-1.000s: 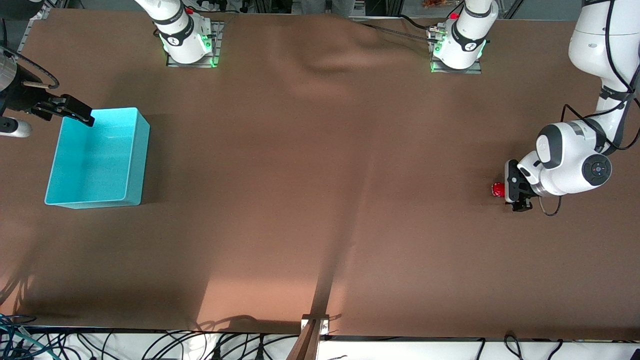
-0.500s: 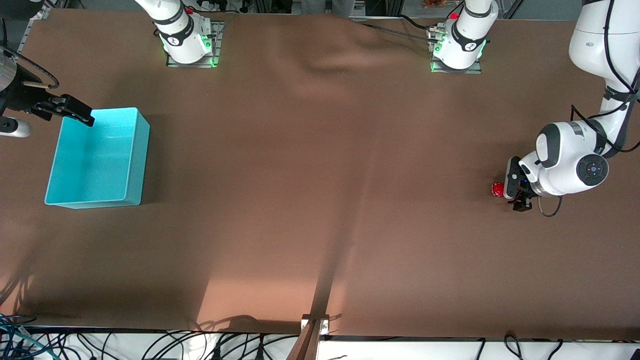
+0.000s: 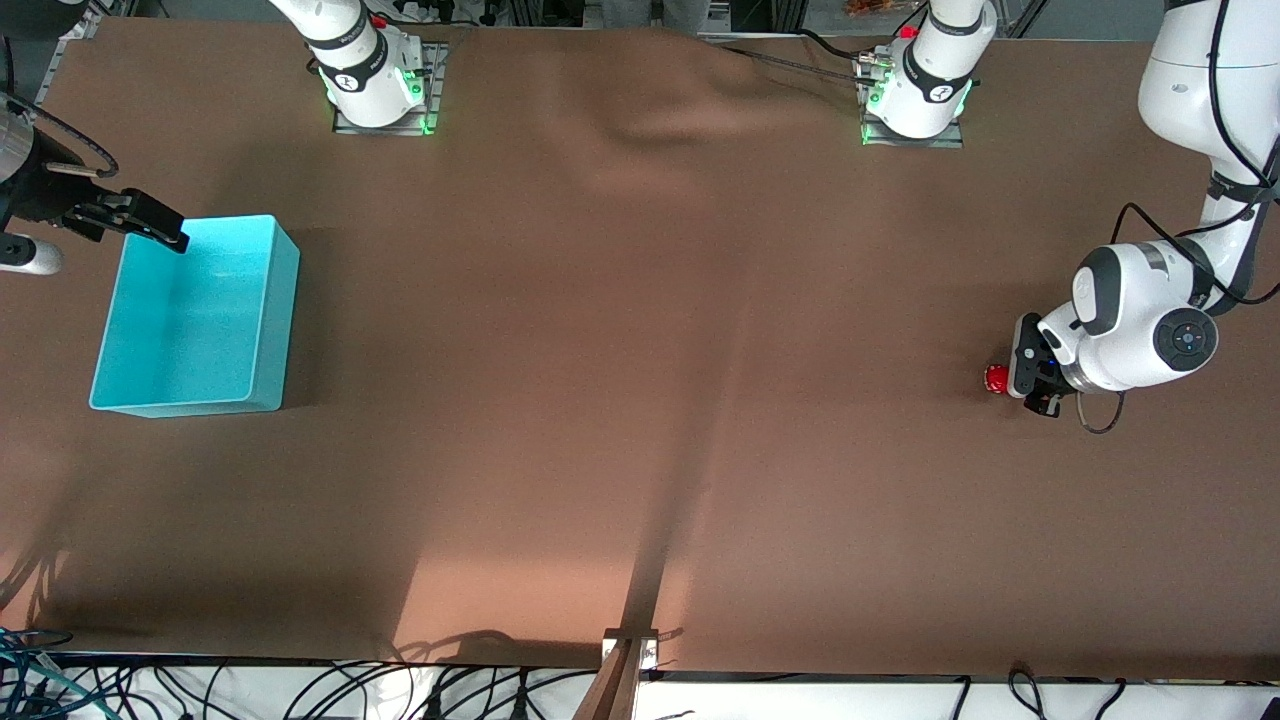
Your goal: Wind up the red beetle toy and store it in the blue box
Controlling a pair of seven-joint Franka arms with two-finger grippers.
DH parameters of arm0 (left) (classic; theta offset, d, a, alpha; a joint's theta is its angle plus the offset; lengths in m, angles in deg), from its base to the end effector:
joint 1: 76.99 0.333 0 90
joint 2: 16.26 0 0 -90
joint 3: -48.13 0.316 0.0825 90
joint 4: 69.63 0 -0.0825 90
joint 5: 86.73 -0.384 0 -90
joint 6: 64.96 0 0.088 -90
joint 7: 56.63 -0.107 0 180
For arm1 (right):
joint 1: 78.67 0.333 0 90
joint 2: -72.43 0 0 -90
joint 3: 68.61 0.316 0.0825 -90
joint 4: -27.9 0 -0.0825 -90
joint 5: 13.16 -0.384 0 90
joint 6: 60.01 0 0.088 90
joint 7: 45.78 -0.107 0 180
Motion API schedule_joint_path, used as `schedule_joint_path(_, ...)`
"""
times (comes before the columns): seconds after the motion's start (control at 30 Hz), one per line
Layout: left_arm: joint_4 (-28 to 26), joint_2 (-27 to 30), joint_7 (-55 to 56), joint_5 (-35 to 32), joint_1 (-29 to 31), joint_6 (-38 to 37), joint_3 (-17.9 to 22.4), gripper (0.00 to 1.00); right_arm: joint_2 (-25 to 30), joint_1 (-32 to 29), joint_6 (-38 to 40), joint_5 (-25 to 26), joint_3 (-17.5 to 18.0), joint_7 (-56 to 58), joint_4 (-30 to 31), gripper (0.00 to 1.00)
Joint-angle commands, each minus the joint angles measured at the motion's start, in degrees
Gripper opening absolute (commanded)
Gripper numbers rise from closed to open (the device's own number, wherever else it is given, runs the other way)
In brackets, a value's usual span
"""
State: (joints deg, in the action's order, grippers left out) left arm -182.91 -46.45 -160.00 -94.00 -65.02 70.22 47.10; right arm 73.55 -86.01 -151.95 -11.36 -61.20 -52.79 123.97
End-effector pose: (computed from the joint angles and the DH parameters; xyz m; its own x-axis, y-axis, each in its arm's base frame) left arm 0.5856 0.1150 0.1867 -0.1391 -0.9898 -0.0306 -0.9785 0.1326 0.1581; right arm 0.5483 -0.0020 0.5881 0.9916 -0.1199 -0.0482 -0.1180 -0.9922 0.0400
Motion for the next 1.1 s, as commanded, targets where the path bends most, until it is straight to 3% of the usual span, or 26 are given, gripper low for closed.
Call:
schedule_joint_path(0.0, -0.62, 0.31, 2.91, -0.38, 0.86, 0.61, -0.21, 0.09, 0.72, -0.39, 0.71, -0.40, 0.42, -0.81, -0.10, 1.00)
schedule_joint_path(0.33, -0.44, -0.83, 3.08, -0.47, 1.29, 0.61, -0.21, 0.09, 0.72, -0.39, 0.71, -0.40, 0.42, -0.81, -0.10, 1.00)
schedule_joint_path(1.07, 5.00, -6.90, -2.01, -1.43, 9.55, 0.61, -0.21, 0.11, 0.72, -0.39, 0.71, -0.40, 0.51, -0.81, -0.10, 1.00)
